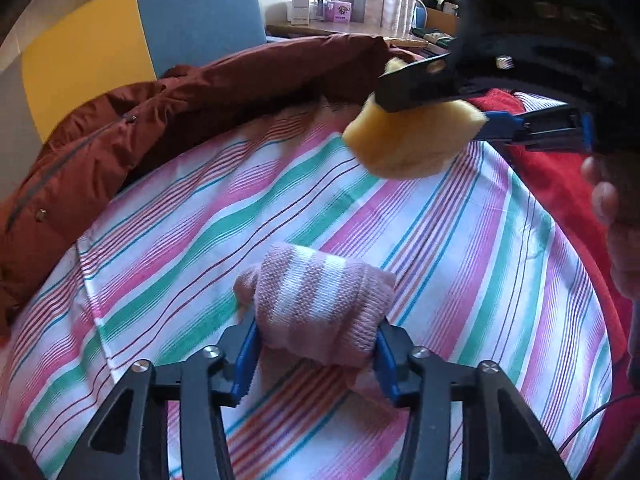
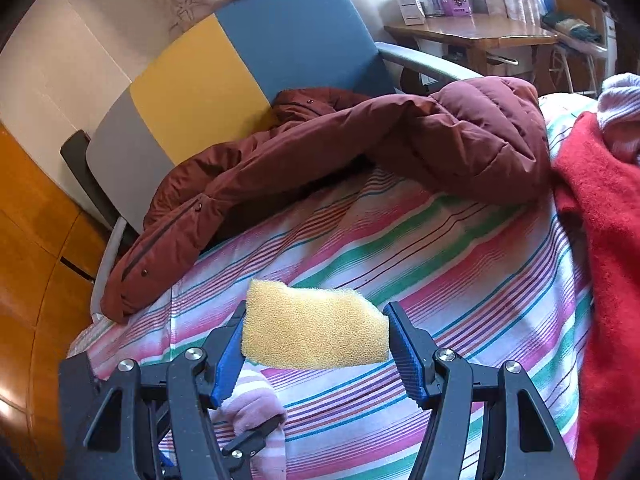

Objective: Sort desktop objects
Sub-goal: 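Grasp the yellow sponge with the right tool while the left tool grasps the pink striped sock, then carry the yellow sponge and pink striped sock into the gold tray and release both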

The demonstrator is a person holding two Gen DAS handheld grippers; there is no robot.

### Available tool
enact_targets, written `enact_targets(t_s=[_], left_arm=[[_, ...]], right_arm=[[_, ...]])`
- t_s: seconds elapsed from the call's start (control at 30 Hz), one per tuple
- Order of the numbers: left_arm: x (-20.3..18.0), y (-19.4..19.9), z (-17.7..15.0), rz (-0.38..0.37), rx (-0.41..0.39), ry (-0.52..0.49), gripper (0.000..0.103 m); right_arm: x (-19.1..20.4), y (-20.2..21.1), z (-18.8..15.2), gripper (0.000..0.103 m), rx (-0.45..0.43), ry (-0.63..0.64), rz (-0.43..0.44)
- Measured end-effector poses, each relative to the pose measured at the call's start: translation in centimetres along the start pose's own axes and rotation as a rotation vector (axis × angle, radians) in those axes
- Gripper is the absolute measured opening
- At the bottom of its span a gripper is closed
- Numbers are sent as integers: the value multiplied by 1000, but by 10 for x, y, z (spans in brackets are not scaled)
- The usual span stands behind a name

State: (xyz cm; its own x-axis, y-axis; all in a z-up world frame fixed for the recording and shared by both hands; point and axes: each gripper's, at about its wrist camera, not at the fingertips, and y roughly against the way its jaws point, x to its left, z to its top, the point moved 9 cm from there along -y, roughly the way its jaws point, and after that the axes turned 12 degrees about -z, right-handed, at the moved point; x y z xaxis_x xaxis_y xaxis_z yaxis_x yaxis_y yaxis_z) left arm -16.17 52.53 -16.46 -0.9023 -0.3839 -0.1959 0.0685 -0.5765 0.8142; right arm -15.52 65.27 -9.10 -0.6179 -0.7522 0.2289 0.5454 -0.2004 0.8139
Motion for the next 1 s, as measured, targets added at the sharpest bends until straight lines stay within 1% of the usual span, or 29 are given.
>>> enact_targets(t_s=[0.07, 0.13, 0.2, 0.27, 0.4, 0.5, 0.6, 0.87, 1.0], left_arm=[[0, 5, -5, 19, -6, 25, 47], [3, 14, -11, 23, -23, 72, 46], [5, 26, -17, 43, -46, 105, 45], [8, 42, -24, 54, -75, 146, 45], [16, 77, -40, 103, -134, 237, 45], [22, 99, -52, 156, -168, 253, 45], [29, 114, -58, 202, -189, 266, 45], [33, 164, -91, 279, -233, 320, 45], [39, 181, -106, 296, -248, 354, 45]], right_arm=[[3, -2, -3, 66, 5, 18, -2], [9, -4, -8, 66, 10, 49, -1], [16, -6, -12, 66, 14, 81, 12], [24, -8, -17, 66, 18, 119, 27], [46, -12, -32, 66, 40, 206, 71], [62, -16, -46, 66, 61, 258, 93], [75, -18, -58, 66, 64, 304, 106], [109, -14, -83, 66, 75, 392, 164], [120, -14, -95, 66, 88, 431, 172]])
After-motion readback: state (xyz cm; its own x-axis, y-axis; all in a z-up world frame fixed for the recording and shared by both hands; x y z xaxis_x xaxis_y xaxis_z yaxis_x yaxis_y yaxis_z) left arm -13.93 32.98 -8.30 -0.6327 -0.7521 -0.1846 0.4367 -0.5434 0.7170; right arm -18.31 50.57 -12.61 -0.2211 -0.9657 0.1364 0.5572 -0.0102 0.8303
